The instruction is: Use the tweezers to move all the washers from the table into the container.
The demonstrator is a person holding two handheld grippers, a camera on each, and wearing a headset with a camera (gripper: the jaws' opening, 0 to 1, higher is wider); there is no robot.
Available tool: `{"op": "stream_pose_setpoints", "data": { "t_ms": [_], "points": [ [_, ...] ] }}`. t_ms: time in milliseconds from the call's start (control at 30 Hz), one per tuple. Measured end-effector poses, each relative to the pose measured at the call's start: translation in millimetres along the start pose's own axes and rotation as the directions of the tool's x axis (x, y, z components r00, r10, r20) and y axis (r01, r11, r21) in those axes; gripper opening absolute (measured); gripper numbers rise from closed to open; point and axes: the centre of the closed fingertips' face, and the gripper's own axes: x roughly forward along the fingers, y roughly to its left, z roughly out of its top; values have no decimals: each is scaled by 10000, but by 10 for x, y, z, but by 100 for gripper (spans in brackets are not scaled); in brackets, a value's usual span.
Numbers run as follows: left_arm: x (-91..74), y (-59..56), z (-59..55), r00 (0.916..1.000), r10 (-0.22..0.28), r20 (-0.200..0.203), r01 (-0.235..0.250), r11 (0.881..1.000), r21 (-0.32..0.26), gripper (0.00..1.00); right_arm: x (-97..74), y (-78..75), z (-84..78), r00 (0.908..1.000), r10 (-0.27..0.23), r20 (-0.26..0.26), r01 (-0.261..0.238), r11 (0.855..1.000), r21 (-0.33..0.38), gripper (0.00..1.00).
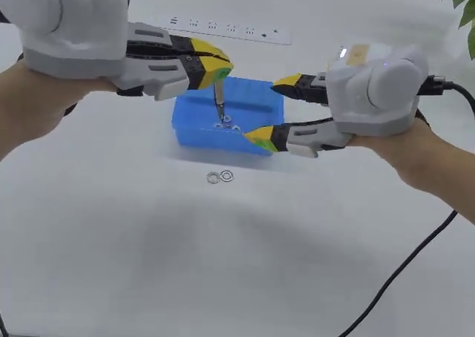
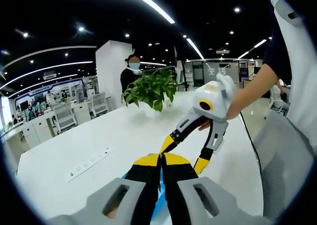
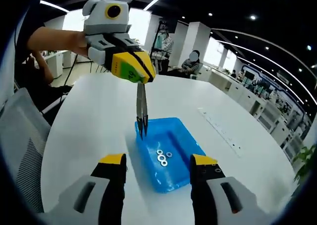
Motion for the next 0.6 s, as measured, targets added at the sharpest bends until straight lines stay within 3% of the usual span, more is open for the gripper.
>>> {"op": "stream_pose_setpoints", "data": {
  "t_ms": [100, 300, 467, 600],
  "points": [
    [-73, -73, 30, 10000, 64, -12, -64, 10000, 32, 4, -82, 69, -107, 9999, -121, -75, 123, 9997, 215, 62],
    [-152, -158, -22, 9998, 77, -192, -76, 9999, 97, 4, -272, 232, -310, 9991, -373, -217, 386, 9973, 623, 74],
    [-176, -298, -110, 9995, -81, -309, 81, 10000, -11, 4, -399, 330, -429, 9978, -469, -475, 494, 9974, 525, 92],
    [-173, -394, -224, 9983, -77, -573, 80, 10000, 58, 4, -460, 388, -498, 9974, -352, -622, 375, 9986, 361, 94]
  ]
}}
